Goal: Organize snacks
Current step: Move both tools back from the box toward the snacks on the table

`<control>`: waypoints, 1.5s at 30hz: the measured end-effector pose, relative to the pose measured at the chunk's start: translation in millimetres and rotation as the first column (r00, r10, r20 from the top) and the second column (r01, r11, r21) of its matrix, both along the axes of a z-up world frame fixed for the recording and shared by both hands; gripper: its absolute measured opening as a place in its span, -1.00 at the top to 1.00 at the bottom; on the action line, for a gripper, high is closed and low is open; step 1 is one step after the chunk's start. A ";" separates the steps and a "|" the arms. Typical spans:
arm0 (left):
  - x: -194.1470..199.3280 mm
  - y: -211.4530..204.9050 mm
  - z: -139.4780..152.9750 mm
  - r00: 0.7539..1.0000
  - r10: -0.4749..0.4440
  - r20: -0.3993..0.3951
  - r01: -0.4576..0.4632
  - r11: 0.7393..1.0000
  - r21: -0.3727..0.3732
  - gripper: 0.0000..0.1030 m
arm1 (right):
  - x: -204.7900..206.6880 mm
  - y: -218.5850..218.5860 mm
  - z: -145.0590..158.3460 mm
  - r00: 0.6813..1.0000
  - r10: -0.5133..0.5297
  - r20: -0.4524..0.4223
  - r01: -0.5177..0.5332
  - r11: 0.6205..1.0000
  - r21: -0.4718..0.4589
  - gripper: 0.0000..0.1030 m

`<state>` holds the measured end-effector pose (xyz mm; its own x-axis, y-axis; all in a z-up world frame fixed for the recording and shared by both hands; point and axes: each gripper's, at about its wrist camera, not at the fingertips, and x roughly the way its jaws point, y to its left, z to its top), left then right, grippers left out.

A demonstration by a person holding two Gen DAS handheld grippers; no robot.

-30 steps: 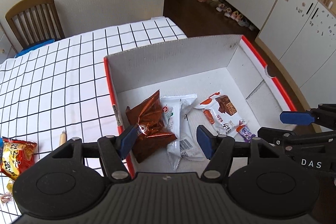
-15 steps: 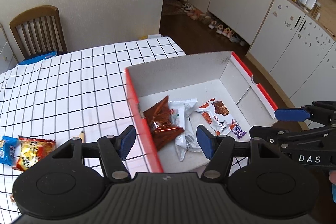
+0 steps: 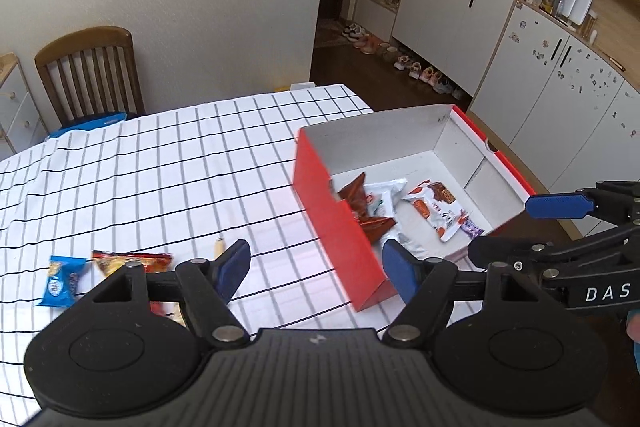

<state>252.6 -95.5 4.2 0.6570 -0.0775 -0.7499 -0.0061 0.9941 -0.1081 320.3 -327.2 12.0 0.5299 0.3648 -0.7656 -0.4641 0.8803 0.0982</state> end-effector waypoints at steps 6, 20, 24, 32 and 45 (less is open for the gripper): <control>-20.2 34.7 2.5 1.000 0.017 0.020 -0.016 1.000 -0.018 -0.43 | -19.3 30.6 3.1 1.000 0.020 0.008 -0.020 1.000 0.023 -0.78; -67.7 124.1 5.2 0.990 0.106 0.093 -0.107 0.994 0.001 -0.58 | -56.1 101.6 5.5 0.996 0.053 0.071 -0.058 0.996 0.072 -1.00; -81.8 153.7 -0.6 0.986 0.141 0.090 -0.141 0.990 -0.001 -0.58 | -63.9 121.0 1.3 0.996 0.055 0.068 -0.060 0.995 0.075 -1.00; -105.0 197.7 -20.6 0.982 0.179 0.062 -0.180 0.983 0.014 -0.58 | -76.7 154.9 -15.1 0.998 0.036 0.042 -0.039 0.997 0.067 -1.00; -116.9 227.4 -79.4 0.972 0.233 0.003 -0.233 0.972 0.026 -0.58 | -66.2 188.0 -51.9 0.998 -0.006 -0.064 0.010 0.998 0.055 -0.99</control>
